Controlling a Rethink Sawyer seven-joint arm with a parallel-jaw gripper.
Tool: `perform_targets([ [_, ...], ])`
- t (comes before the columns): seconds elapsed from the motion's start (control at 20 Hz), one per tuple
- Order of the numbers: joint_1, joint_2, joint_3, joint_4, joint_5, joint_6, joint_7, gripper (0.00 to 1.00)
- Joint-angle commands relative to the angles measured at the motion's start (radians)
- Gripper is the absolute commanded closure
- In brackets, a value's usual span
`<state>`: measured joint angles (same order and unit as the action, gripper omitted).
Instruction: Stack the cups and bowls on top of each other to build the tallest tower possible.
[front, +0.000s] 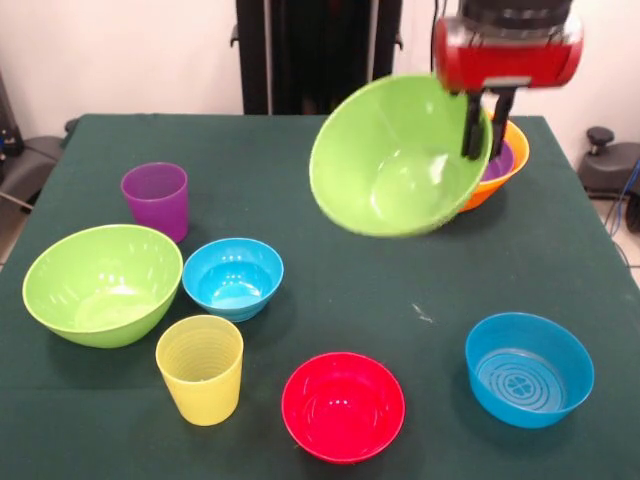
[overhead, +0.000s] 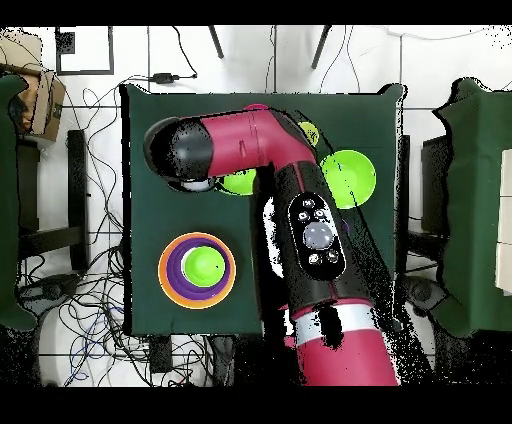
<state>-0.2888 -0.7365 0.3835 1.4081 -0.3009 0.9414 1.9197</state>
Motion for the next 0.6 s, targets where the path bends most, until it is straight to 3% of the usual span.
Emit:
perform_targets([
  [0.05, 0.012, -0.075, 0.034, -0.037, 0.019, 0.153, -0.064, 1.0],
  [0.25, 0.002, -0.118, 0.026, 0.014, 0.036, 0.153, -0.066, 1.0],
  [0.6, -0.028, -0.179, 0.012, 0.169, 0.058, 0.058, -0.059, 1.0],
])
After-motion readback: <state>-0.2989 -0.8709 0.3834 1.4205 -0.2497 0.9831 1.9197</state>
